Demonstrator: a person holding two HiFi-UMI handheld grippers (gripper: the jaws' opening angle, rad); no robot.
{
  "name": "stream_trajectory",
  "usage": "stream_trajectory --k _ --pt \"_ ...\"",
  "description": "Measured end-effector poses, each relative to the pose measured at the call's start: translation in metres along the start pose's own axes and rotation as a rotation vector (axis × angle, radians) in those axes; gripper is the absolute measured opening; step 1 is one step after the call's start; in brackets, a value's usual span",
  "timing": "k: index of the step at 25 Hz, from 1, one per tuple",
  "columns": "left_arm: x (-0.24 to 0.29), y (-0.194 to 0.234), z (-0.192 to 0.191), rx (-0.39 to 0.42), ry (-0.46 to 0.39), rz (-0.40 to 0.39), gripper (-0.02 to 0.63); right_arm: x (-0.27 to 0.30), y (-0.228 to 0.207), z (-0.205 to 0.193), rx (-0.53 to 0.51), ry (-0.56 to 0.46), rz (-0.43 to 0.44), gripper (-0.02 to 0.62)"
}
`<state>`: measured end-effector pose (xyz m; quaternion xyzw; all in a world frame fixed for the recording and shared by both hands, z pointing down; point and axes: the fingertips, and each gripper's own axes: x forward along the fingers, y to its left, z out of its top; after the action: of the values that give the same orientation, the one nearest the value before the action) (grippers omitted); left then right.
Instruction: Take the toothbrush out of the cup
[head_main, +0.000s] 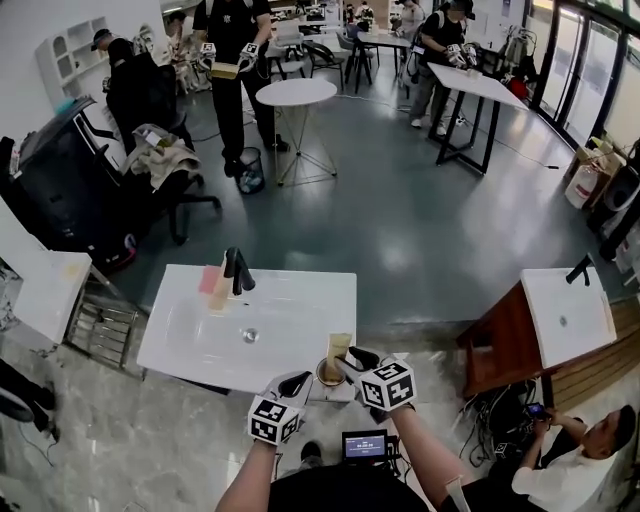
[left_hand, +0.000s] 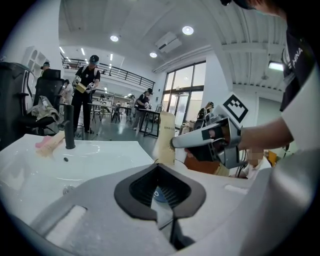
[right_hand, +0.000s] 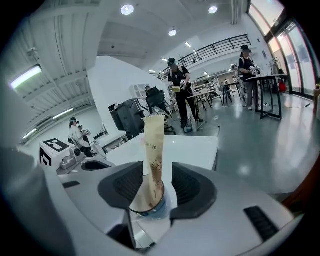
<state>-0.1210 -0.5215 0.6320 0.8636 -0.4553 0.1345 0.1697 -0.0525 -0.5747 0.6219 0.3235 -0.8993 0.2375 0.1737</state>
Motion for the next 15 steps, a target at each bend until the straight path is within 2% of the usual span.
stream_trajectory --k 9,15 --pt "-0.005 0.006 -0.023 -0.042 0.040 0.044 0.010 0.021 0.006 -0.011 -0.022 0.042 0.051 0.190" --pt "-0.010 0.009 -0.027 -0.056 0.041 0.063 0.009 0.022 0.005 -0.014 -0.033 0.042 0.027 0.097"
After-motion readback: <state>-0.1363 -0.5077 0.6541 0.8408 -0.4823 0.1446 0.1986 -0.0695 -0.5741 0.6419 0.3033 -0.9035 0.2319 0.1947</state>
